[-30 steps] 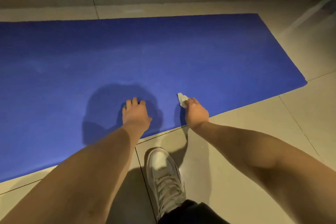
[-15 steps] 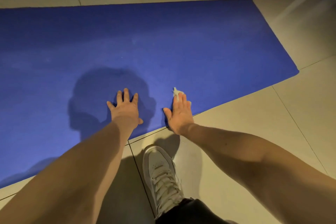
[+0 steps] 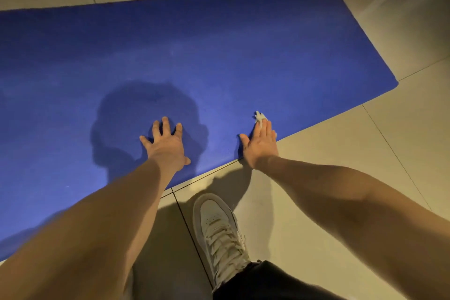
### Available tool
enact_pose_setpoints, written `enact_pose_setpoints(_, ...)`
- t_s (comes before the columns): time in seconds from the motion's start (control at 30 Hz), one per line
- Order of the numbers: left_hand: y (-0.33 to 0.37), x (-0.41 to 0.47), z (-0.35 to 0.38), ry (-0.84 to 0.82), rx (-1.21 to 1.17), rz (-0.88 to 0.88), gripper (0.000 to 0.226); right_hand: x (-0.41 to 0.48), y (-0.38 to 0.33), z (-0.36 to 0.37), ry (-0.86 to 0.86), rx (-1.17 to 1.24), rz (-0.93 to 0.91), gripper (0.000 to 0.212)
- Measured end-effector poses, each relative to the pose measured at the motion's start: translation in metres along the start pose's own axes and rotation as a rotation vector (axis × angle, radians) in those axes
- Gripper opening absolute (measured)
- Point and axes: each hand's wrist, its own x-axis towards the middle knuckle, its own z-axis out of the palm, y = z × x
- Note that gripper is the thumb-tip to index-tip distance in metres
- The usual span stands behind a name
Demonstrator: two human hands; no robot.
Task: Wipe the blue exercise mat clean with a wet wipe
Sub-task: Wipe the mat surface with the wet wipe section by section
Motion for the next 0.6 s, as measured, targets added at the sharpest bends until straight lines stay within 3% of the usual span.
enact_pose_setpoints(0.03,0.0,0.001,0.0,0.0,-0.013,-0.001,0.108,-0.004,-0.007,0.002,0.004,-0.029,-0.008,0.077)
enact_pose_setpoints(0.1,-0.001,0.001,-0.002,0.051,-0.057,-0.002,0.096,-0.022,-0.029,0.011,0.077,0.019,-0.215,0.076)
enact_pose_setpoints(0.2,-0.002,0.006,-0.007,0.229,-0.068,0.005,0.082,-0.055,-0.06,0.033,0.034,0.137,-0.443,0.075)
enact_pose_setpoints(0.3,-0.007,0.016,-0.013,0.23,-0.07,-0.028,0.104,-0.06,-0.062,0.036,0.033,0.05,-0.591,0.073)
enact_pose_setpoints(0.37,-0.011,0.021,-0.017,0.189,-0.049,-0.044,0.115,-0.045,-0.052,0.025,0.027,0.123,-0.665,0.072)
enact_pose_setpoints(0.43,-0.012,0.025,-0.02,0.155,-0.041,-0.056,0.12,-0.02,-0.039,0.013,0.064,0.164,-0.597,0.07)
enact_pose_setpoints(0.5,-0.011,0.028,-0.021,0.102,-0.059,-0.066,0.119,0.007,-0.032,0.001,0.117,0.135,-0.406,0.069)
enact_pose_setpoints(0.6,-0.01,0.03,-0.021,0.065,-0.074,-0.073,0.116,0.026,-0.038,0.0,0.029,0.091,-0.125,0.073)
